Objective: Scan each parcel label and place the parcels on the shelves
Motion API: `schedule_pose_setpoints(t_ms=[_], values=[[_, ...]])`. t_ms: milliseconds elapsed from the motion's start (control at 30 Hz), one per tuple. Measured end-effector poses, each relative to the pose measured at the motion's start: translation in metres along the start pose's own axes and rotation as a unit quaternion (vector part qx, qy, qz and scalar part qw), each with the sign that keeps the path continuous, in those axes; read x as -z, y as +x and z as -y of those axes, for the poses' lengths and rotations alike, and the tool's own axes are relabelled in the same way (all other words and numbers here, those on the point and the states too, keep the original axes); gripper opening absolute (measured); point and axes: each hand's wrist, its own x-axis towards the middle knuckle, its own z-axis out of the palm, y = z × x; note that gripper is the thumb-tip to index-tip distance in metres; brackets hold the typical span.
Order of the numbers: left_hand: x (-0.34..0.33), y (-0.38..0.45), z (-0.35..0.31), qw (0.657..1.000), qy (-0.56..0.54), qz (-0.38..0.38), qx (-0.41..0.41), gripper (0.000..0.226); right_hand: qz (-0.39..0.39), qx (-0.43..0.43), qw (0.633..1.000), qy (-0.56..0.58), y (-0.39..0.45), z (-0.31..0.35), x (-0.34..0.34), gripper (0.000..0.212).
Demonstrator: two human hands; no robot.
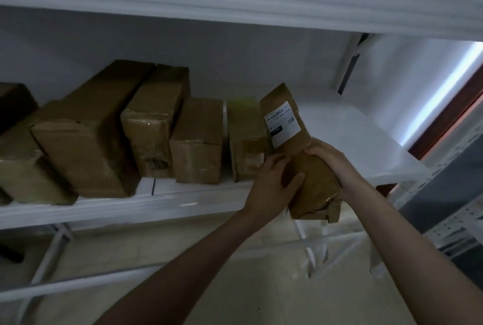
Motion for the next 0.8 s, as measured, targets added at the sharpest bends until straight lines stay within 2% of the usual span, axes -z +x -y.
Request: schedule_pose_setpoints(t_ms=[100, 133, 233, 400, 567, 700, 800], values=[[0.005, -0.004, -0.005, 0.999, 0.043, -0.013, -0.014, 0.077, 0.005, -0.001, 1.0, -0.006, 0.022, 0.005, -0.011, 0.028], [0.007, -0.003, -0.006, 0.998, 0.059, -0.013, -0.018, 0.077, 0.009, -0.003, 1.0, 0.001, 0.028, 0.006, -0.014, 0.025], [0.01, 0.003, -0.004, 0.995, 0.091, -0.024, -0.028, 0.062, 0.027, -0.01, 1.0, 0.011, 0.045, 0.007, -0.021, 0.025], [0.008, 0.009, 0.004, 0.987, 0.126, -0.047, -0.084, 0.055, 0.022, -0.027, 0.999, 0.028, 0.066, 0.008, -0.028, 0.023], [0.004, 0.011, 0.012, 0.963, 0.2, -0.114, -0.139, 0.026, 0.009, -0.046, 0.999, 0.006, 0.085, 0.01, -0.04, 0.037], [0.006, 0.012, 0.019, 0.953, 0.252, -0.116, -0.12, 0.024, 0.016, -0.042, 0.999, -0.015, 0.092, 0.011, -0.052, 0.039], [0.014, 0.009, 0.024, 0.945, 0.284, -0.109, -0.12, 0.03, 0.003, -0.021, 0.997, -0.079, 0.094, 0.013, -0.056, 0.04]])
